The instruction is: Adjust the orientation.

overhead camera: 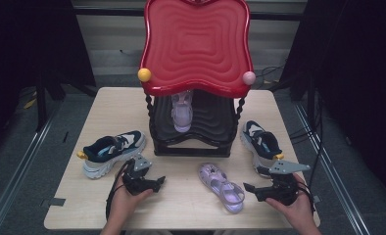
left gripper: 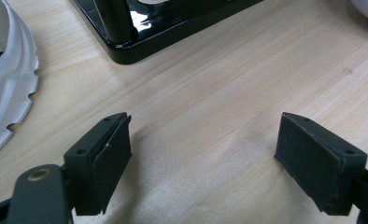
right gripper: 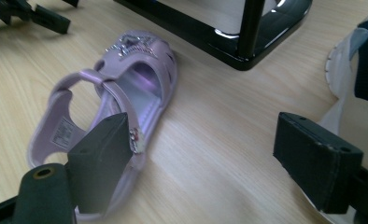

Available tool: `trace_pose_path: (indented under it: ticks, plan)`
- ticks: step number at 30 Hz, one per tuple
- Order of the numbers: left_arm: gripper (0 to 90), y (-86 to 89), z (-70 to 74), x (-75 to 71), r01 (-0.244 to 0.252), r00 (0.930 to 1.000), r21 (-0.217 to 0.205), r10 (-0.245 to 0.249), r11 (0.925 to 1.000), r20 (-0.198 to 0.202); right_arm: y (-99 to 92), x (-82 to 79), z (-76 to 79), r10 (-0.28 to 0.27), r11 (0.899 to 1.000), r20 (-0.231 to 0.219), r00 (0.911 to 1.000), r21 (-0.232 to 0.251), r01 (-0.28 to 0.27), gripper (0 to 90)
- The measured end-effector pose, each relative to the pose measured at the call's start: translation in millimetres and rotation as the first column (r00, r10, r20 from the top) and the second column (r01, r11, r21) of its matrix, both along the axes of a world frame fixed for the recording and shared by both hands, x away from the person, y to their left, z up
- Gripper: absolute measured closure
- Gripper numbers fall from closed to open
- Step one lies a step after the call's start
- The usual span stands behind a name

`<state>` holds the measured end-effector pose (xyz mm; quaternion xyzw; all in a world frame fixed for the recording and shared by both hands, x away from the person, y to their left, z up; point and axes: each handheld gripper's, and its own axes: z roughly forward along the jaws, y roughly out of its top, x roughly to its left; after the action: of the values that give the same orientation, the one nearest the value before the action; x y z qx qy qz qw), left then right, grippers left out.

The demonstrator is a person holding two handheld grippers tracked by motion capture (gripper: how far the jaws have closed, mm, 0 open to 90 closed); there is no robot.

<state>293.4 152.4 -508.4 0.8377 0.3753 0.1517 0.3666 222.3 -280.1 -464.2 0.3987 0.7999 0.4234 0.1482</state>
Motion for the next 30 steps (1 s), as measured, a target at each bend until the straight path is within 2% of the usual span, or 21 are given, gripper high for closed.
trace_pose_path:
  ticks: [5,11,18,24,30]
  plan:
    - [17.7,0.2,0.1,0.1,0.001,1.0000,0.002,-0.001,1.0000,0.000,1.6,-0.5,3.5,-0.003,0.999,0.012,0.9999,0.035,0.003,22.2]
    - [17.7,0.4,0.2,0.3,0.004,1.0000,0.006,-0.004,1.0000,0.002,7.6,-2.2,2.1,0.016,0.996,0.026,0.9995,0.089,-0.018,28.1]
    - [17.7,0.0,0.0,-0.1,-0.001,1.0000,0.001,0.001,1.0000,0.000,17.9,-3.2,-1.4,0.036,0.992,0.053,0.9979,0.119,-0.042,36.9]
    - [17.7,0.1,0.1,-0.1,-0.001,1.0000,0.003,0.001,1.0000,0.000,24.1,-2.7,-5.9,0.055,0.989,0.053,0.9971,0.135,-0.062,43.6]
    - [17.7,0.1,0.1,-0.1,-0.001,1.0000,0.002,0.001,1.0000,0.000,29.2,-3.3,-14.4,0.063,0.991,0.042,0.9971,0.117,-0.068,50.2]
